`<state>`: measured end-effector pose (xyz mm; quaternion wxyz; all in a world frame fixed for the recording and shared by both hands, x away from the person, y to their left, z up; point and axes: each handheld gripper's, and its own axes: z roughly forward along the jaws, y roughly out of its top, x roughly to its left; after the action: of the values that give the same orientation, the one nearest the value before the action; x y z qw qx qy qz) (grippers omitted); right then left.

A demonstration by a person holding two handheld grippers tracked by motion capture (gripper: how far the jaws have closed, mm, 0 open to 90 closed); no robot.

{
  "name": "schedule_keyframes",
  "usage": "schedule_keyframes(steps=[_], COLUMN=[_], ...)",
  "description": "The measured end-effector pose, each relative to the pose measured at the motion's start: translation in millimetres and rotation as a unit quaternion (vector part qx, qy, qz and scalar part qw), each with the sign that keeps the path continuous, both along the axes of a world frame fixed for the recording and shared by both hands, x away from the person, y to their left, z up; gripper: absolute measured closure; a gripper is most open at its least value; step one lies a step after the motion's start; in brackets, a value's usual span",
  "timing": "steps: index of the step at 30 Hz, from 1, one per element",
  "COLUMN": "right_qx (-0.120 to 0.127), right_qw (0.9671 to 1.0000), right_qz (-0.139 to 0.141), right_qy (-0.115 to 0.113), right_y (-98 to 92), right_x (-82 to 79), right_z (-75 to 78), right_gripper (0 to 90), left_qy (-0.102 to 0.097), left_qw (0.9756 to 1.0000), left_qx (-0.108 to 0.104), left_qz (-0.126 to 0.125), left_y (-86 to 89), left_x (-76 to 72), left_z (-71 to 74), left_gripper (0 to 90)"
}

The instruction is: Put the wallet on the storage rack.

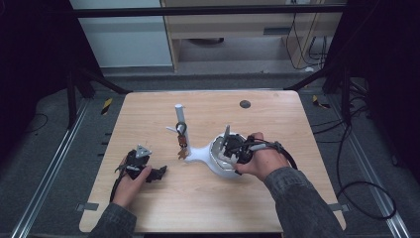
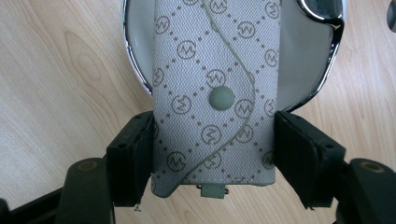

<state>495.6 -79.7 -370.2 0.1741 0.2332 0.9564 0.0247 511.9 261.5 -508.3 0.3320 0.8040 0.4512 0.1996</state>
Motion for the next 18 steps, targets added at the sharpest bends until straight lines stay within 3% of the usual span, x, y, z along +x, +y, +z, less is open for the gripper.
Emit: schedule_keyframes(steps=[18], right_qx=[-0.005], right_qw=[1.0000], right_qz=[-0.001], right_qy=[0.008], right_y=[9.3], right_x=[13.3], right_z=[-3.3], right_gripper=[31.7], left_qy=[0.000], left_qw=[1.0000], left_qx=[0.000], left_qz=[0.000], left_y=[0.0], left_x=[0.0], left_z=[0.0], left_gripper=[0.0])
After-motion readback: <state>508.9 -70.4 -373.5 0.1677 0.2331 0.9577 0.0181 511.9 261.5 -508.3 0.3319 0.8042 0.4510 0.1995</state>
